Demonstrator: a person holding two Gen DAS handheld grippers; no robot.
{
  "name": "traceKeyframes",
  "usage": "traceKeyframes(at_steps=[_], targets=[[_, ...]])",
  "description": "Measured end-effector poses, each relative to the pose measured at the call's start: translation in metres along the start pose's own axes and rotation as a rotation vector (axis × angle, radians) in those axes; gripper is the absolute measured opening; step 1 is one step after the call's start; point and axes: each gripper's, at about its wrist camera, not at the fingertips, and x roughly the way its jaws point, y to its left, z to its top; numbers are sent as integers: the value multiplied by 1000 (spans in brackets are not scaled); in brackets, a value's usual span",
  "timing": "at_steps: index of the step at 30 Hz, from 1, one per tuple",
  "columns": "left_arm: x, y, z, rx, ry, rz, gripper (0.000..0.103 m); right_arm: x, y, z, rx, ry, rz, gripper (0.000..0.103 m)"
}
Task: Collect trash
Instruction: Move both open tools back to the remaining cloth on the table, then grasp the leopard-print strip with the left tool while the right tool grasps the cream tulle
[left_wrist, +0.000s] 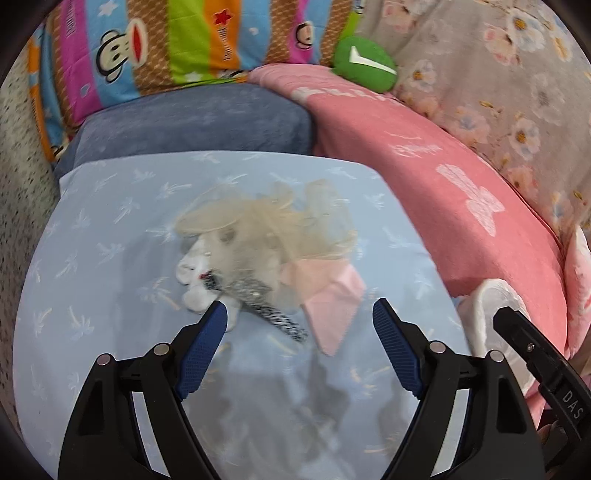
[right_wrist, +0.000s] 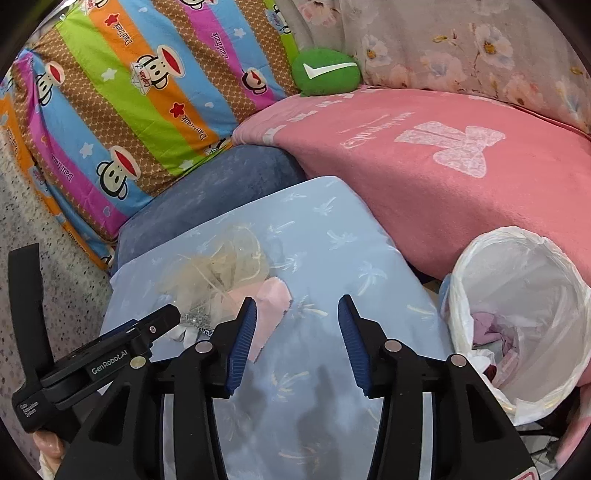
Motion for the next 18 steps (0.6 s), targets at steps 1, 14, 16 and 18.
traceKeyframes(at_steps=[1,14,16,18], targets=[[1,7,1,-12,2,7,77,6,5,0,-6,4,3,49],[31,87,7,-143,45,77,78,94,67,9,-66,87,71,56],[34,96,8,-165,52,78,78,108,80,10,-80,102,86,56],[38,104,10,-183,57,82,77,122,93,12,-97,113,97,56]])
